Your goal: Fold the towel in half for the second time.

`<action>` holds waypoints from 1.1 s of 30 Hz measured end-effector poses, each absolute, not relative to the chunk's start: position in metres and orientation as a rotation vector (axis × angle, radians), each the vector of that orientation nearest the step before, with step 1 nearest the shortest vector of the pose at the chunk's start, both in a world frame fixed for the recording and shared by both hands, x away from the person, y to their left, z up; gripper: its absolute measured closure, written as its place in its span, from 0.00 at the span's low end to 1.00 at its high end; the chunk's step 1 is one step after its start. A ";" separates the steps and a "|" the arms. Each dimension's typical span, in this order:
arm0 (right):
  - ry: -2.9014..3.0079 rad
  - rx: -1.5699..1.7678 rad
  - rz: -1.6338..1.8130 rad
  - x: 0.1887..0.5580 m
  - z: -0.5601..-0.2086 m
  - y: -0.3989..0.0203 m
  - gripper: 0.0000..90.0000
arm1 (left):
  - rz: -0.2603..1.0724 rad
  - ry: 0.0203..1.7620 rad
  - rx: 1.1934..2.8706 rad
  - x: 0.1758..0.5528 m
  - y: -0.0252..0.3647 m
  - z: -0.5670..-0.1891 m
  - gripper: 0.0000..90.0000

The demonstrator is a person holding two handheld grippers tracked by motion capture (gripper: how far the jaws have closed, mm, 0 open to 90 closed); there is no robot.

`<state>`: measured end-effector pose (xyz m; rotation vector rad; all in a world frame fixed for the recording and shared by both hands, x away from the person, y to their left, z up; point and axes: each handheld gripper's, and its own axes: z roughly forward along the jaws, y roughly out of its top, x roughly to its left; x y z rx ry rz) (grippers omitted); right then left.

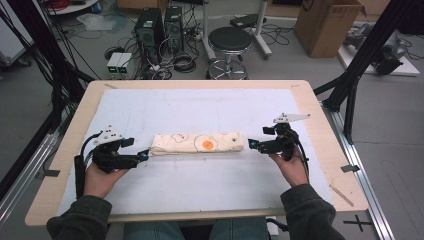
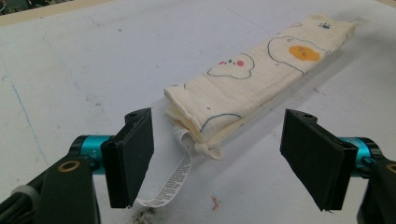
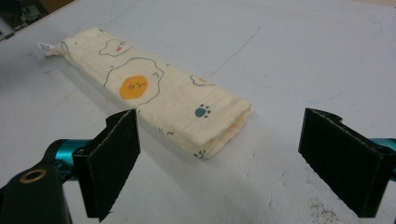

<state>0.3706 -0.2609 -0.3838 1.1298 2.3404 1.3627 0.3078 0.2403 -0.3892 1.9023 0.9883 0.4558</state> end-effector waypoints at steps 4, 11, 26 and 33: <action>2.333 1.133 1.365 0.365 -0.387 -0.264 0.13 | 0.441 1.005 1.889 0.304 0.243 -0.394 0.29; 2.329 1.112 1.408 0.354 -0.391 -0.267 0.13 | 0.458 0.990 1.889 0.294 0.245 -0.397 0.29; 2.333 1.072 1.403 0.331 -0.401 -0.268 0.13 | 0.473 0.963 1.922 0.275 0.242 -0.404 0.28; 2.331 1.078 1.372 0.321 -0.409 -0.273 0.13 | 0.479 0.960 1.918 0.264 0.242 -0.405 0.28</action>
